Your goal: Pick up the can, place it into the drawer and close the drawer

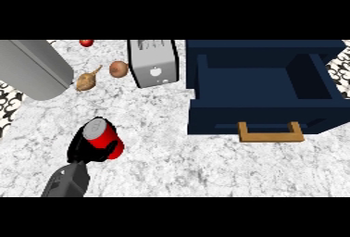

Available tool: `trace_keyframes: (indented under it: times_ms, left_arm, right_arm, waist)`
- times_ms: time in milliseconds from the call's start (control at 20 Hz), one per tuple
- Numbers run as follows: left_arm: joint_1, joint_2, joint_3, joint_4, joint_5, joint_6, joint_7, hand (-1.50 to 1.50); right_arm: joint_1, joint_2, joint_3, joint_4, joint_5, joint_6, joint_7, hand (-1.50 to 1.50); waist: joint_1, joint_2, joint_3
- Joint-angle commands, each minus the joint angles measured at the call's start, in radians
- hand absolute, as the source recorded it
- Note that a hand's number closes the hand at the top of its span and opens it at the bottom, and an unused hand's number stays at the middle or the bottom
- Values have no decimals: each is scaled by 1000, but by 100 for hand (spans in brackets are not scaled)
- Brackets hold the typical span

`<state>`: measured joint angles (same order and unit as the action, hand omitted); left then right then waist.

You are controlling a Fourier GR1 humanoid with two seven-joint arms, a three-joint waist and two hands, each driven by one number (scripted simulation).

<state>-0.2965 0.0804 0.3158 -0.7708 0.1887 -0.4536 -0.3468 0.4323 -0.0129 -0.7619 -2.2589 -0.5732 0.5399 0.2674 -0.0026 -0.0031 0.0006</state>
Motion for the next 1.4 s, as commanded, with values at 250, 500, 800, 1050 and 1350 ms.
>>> trace_keyframes:
  times_ms: [250,500,800,1050,1350]
  left_arm:
    - [-17,-79,-81,-261,128,303,117,150]
    - [-79,-80,-197,-421,125,465,195,150]
    - [-83,-80,-273,-657,87,578,389,150]
    - [-125,-78,-304,-682,59,638,434,150]
    - [-305,-80,-405,-671,34,824,517,150]
  right_arm:
    - [3,13,13,2,21,-4,-7,-150]
    - [47,13,63,-59,18,-46,-3,-150]
    - [50,11,25,-72,-14,-63,-10,-150]
    - [89,13,72,-77,-13,-80,-31,-150]
    - [53,12,96,-44,40,-72,-71,-150]
  waist:
    - [3,0,0]
    - [-2,-2,0]
    - [1,-1,0]
    - [-5,1,0]
    - [-10,2,0]
